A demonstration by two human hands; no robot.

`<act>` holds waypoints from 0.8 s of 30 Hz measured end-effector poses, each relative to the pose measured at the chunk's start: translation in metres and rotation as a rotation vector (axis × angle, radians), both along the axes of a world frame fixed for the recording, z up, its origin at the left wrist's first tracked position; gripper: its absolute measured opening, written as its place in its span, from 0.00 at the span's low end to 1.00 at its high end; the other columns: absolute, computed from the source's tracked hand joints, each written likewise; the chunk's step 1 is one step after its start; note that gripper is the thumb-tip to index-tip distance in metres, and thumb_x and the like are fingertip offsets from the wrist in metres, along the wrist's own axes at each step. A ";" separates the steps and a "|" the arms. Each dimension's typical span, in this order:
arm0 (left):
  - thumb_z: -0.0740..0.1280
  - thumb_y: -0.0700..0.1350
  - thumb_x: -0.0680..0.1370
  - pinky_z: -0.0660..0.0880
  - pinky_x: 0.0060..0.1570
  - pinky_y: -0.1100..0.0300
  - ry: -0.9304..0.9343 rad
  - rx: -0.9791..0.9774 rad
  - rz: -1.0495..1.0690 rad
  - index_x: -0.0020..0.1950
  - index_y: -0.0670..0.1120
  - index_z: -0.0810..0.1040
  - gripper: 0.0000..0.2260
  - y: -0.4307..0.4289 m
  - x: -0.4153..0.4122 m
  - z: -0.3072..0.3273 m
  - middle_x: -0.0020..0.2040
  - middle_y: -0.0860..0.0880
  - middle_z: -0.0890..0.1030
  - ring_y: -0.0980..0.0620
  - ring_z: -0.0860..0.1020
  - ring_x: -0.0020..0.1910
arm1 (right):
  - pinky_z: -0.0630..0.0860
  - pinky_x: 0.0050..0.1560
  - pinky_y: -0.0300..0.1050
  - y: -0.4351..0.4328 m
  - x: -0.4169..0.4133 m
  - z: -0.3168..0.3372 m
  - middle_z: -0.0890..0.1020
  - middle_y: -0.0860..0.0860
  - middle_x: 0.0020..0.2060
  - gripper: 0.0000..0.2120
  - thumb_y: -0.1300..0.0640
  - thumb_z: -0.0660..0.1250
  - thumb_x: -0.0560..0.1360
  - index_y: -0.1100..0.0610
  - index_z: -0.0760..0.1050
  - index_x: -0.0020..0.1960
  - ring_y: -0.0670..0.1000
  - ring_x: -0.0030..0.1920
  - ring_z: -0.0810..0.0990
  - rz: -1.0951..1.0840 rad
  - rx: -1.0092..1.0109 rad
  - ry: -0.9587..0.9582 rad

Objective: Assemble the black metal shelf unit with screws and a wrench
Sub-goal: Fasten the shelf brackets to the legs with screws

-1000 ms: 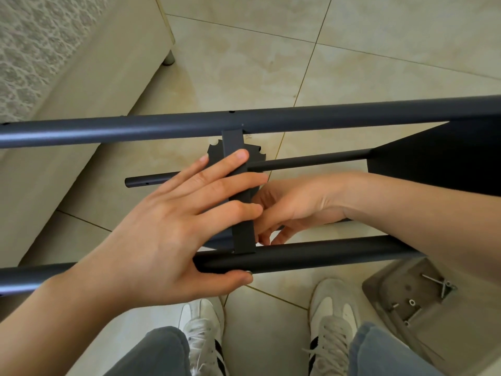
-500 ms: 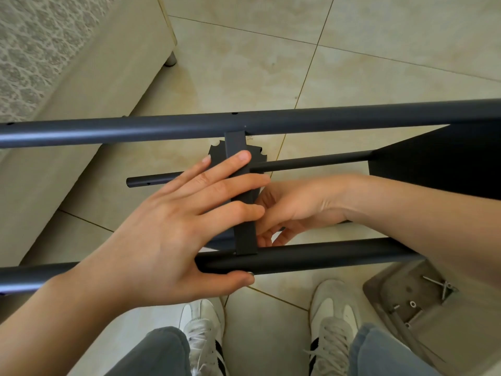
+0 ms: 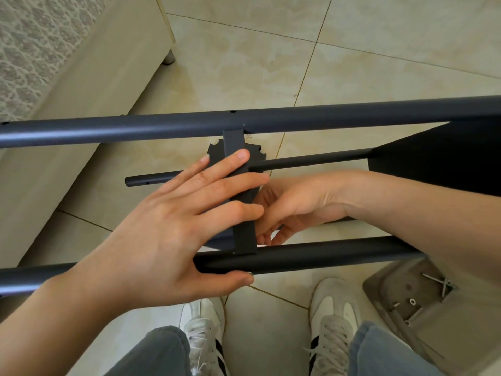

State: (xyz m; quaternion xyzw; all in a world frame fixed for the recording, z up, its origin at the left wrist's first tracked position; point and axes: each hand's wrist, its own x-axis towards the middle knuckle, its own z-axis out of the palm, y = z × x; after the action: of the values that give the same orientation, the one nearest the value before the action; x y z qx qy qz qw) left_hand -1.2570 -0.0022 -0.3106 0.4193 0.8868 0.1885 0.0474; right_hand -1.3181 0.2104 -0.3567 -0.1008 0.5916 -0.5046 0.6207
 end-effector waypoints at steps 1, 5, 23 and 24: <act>0.70 0.63 0.74 0.60 0.76 0.41 0.000 -0.002 0.001 0.65 0.49 0.79 0.26 0.000 0.000 0.000 0.76 0.51 0.69 0.48 0.58 0.80 | 0.78 0.50 0.44 0.000 0.000 0.000 0.82 0.52 0.37 0.11 0.63 0.67 0.77 0.54 0.83 0.37 0.50 0.42 0.79 -0.003 0.002 0.005; 0.70 0.63 0.74 0.60 0.76 0.40 -0.002 -0.002 -0.001 0.65 0.49 0.79 0.26 0.000 0.000 0.000 0.76 0.51 0.69 0.48 0.58 0.80 | 0.77 0.53 0.47 -0.004 0.002 -0.002 0.81 0.53 0.38 0.06 0.63 0.67 0.77 0.59 0.80 0.43 0.52 0.43 0.79 -0.006 0.032 0.046; 0.69 0.63 0.74 0.58 0.77 0.47 -0.009 -0.014 0.002 0.64 0.48 0.80 0.26 0.001 0.000 0.002 0.76 0.51 0.69 0.48 0.58 0.80 | 0.76 0.46 0.40 -0.003 -0.002 0.000 0.79 0.58 0.43 0.04 0.67 0.65 0.78 0.63 0.77 0.50 0.51 0.43 0.78 -0.017 -0.024 -0.031; 0.69 0.63 0.74 0.58 0.77 0.47 -0.010 -0.015 0.003 0.64 0.48 0.80 0.26 0.001 0.000 0.002 0.76 0.51 0.69 0.48 0.58 0.80 | 0.76 0.45 0.40 -0.003 -0.002 0.000 0.80 0.57 0.42 0.03 0.66 0.65 0.77 0.62 0.78 0.48 0.50 0.42 0.78 -0.015 -0.015 -0.018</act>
State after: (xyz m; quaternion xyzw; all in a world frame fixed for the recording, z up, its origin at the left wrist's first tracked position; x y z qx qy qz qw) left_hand -1.2570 -0.0011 -0.3087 0.4167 0.8886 0.1838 0.0545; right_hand -1.3198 0.2073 -0.3570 -0.0966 0.5832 -0.5142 0.6214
